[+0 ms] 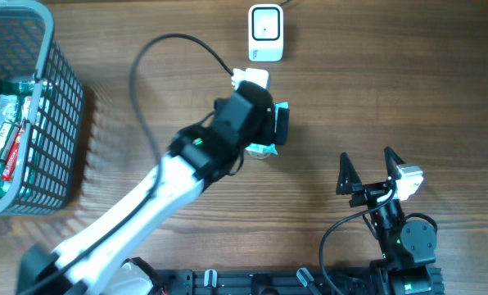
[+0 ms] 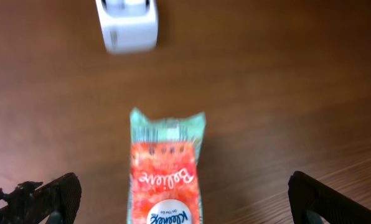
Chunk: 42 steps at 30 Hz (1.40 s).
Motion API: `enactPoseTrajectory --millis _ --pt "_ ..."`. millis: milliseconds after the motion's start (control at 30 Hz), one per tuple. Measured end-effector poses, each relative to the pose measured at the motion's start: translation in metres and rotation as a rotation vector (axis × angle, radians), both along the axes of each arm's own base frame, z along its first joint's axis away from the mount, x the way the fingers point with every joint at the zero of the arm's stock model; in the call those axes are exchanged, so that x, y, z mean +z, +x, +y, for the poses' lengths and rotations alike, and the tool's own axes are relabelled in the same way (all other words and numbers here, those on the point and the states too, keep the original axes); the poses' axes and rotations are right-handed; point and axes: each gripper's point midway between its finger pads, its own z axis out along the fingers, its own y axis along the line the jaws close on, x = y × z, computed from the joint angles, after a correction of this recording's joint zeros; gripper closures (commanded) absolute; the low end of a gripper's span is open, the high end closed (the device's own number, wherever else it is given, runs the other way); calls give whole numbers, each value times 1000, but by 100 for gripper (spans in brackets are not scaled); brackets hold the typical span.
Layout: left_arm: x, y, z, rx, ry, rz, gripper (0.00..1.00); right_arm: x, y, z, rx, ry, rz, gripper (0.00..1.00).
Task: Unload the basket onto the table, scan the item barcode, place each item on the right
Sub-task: 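Lift the wipes pack out and place it on the table centre, then reach the left gripper back into the basket toward the glove pack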
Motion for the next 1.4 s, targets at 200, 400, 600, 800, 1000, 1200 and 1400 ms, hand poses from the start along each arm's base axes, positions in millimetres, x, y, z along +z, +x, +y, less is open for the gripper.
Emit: enactPoseTrajectory --millis 200,400,600,800,1000,1200,1400 --pt "87 15 81 151 32 -239 0 0 0 0 0 0 0 0" --pt "178 27 256 639 159 -509 0 0 0 0 0 0 0 0" --pt "208 -28 433 1133 337 -563 0 0 0 0 0 0 1 0" --pt "125 -56 539 1285 442 -229 0 0 0 0 -1 0 0 0" --pt "14 -48 582 1102 437 105 0 0 0 0 -1 0 0 0" --pt "-23 -34 583 963 443 178 0 0 0 0 -1 0 0 0" --pt "-56 -26 582 800 494 249 0 0 0 0 -1 0 0 0"
